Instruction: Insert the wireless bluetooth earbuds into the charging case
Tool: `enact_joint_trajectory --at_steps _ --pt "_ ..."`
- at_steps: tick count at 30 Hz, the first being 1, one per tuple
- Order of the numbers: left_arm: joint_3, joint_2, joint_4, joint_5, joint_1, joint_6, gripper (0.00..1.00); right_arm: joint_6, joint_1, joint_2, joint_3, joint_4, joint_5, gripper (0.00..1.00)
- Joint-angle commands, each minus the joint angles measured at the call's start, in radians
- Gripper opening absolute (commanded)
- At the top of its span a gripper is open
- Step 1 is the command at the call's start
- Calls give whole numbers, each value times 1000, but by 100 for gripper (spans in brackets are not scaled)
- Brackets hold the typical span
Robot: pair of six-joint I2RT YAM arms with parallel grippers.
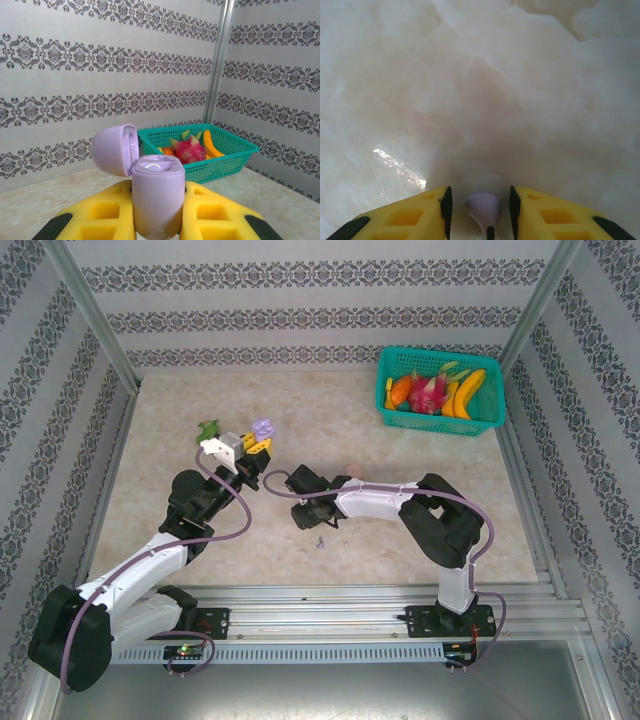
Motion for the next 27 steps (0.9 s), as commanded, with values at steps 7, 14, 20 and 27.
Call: enact_joint_trajectory --at_steps 7,14,20,27 --pt "-3 -11 3 -10 13 -18 0 -11 18 38 26 -68 40 30" --pt "3 -9 -3 -12 15 -17 0 -9 33 35 26 -69 46 26" --pt "6 -4 -3 -12 15 -15 0 1 41 27 20 -67 59 19" --pt "11 -4 -6 -10 16 -14 0 34 36 -64 -15 -48 92 18"
